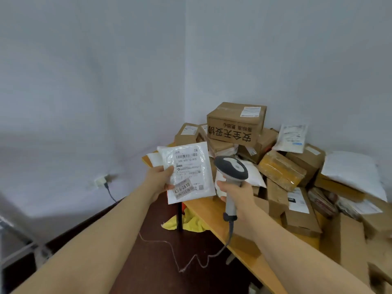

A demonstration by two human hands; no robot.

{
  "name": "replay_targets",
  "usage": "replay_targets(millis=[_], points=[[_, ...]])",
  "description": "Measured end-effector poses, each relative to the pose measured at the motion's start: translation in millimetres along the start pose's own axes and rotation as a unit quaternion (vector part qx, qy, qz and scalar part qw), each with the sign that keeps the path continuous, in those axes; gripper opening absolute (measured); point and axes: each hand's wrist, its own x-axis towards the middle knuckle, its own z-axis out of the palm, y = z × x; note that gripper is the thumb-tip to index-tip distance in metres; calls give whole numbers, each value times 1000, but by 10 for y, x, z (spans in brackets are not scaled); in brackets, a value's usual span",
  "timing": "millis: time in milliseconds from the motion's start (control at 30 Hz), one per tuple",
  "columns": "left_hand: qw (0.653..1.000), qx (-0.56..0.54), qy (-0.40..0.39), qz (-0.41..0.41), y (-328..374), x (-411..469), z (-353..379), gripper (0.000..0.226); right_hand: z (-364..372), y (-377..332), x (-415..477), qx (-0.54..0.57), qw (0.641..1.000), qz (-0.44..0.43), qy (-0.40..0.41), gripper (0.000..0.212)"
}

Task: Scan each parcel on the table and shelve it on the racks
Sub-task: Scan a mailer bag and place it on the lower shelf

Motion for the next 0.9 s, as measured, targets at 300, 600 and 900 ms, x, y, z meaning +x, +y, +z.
replay_targets(millis=[300,600,900], points=[[983,-69,119,-122,-799,-975,-1280,16,1037,847,-426,-112,974,25,-193,36],[954,-97,219,-180,-1371,-2505,-2879,43,2381,1363,-1765,-197,900,47,-387,37],[916,-97,364,-137,-2050,-4300,-4545,48,3638,2035,-3892,-263,800,28,-538,36]])
